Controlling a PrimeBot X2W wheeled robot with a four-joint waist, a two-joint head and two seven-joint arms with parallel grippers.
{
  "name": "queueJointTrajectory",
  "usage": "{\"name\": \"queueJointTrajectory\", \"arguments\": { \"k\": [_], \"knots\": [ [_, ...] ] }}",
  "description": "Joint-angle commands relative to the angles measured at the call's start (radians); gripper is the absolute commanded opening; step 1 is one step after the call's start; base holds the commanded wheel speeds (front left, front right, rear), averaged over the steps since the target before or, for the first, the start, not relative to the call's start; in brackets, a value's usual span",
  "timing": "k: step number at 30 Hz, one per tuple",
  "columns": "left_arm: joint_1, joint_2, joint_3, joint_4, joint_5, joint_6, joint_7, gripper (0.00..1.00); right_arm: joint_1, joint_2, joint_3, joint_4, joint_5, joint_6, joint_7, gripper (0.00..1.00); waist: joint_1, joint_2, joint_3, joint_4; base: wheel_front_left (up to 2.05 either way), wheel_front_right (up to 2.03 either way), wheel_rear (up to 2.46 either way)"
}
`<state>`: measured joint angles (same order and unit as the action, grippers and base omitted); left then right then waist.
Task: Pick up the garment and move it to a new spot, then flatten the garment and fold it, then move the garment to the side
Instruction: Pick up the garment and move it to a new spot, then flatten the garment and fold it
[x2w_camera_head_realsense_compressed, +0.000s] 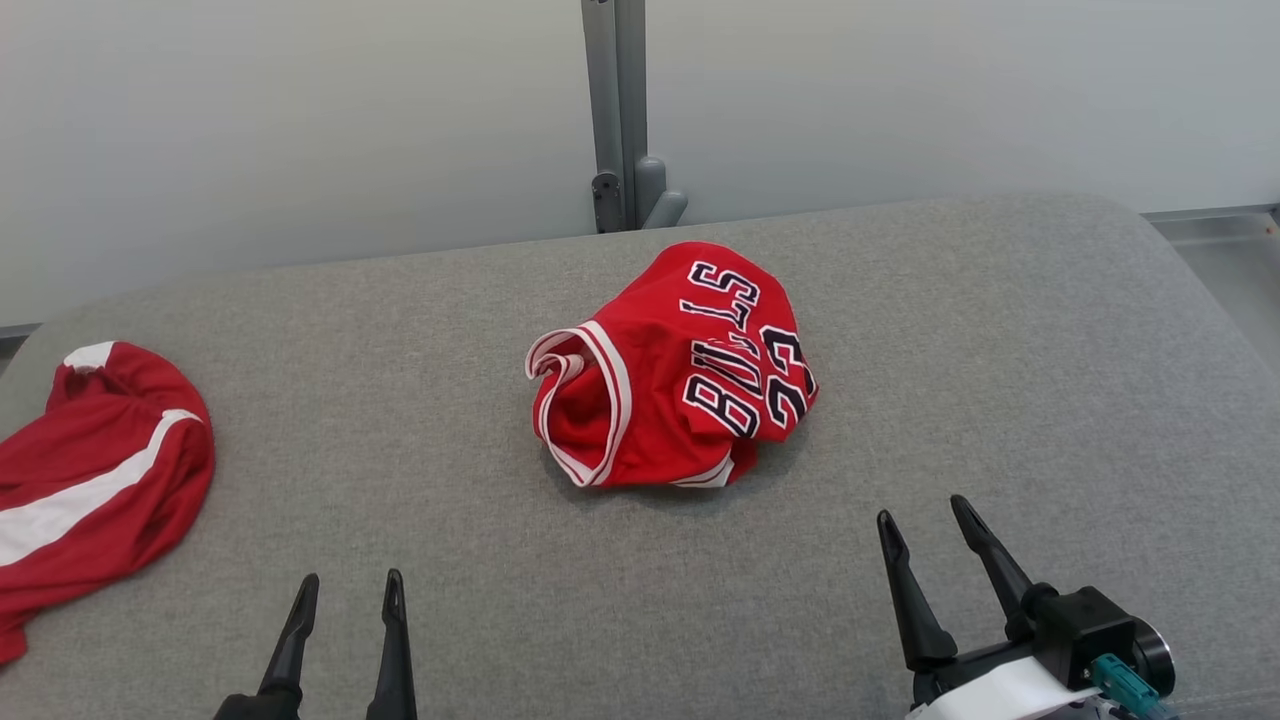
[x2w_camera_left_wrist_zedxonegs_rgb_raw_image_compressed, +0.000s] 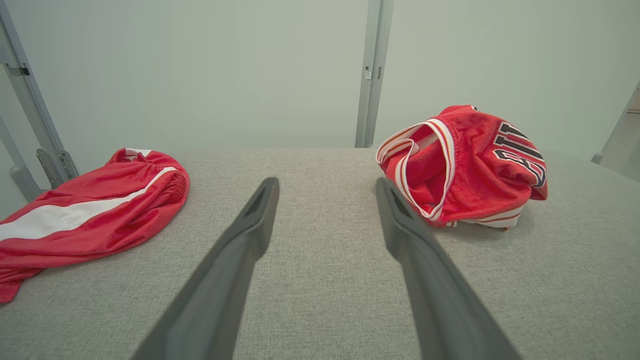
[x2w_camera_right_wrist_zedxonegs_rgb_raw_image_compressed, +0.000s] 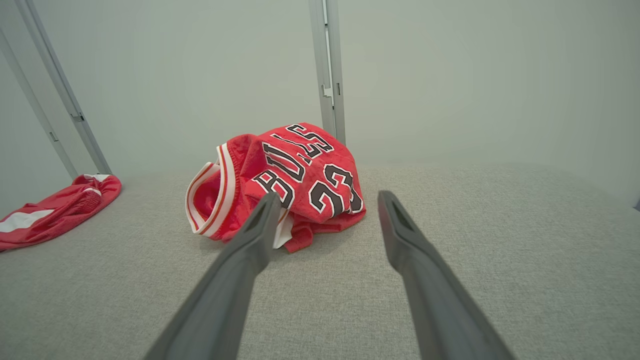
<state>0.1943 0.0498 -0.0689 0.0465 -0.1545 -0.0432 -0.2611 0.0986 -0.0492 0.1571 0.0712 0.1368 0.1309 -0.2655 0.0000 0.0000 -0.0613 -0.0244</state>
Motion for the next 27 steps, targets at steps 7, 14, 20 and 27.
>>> {"name": "queueJointTrajectory", "arguments": {
  "k": [7,14,20,27],
  "knots": [
    [0.007,0.001,-0.016,0.008,0.005,0.024,-0.004,1.00,0.001,-0.003,0.008,0.001,-0.007,0.000,0.000,1.00,0.0000,0.0000,0.003,-0.001,0.00,0.00,0.00],
    [-0.010,0.001,-0.032,0.013,0.006,0.030,-0.004,1.00,0.000,-0.003,0.008,0.003,-0.006,0.000,0.000,1.00,0.0000,0.0000,0.002,0.002,0.00,0.00,0.00],
    [-0.018,0.001,-0.038,0.018,0.001,0.037,-0.004,1.00,0.000,-0.003,0.013,0.006,-0.001,0.000,0.000,1.00,0.0000,0.0000,-0.002,0.008,0.00,0.00,0.00],
    [-0.020,0.001,-0.043,0.021,-0.008,0.049,-0.004,1.00,-0.006,-0.003,0.014,0.008,0.003,0.000,0.000,1.00,0.0000,0.0000,-0.004,0.011,0.00,0.00,0.00]
  ]
}}
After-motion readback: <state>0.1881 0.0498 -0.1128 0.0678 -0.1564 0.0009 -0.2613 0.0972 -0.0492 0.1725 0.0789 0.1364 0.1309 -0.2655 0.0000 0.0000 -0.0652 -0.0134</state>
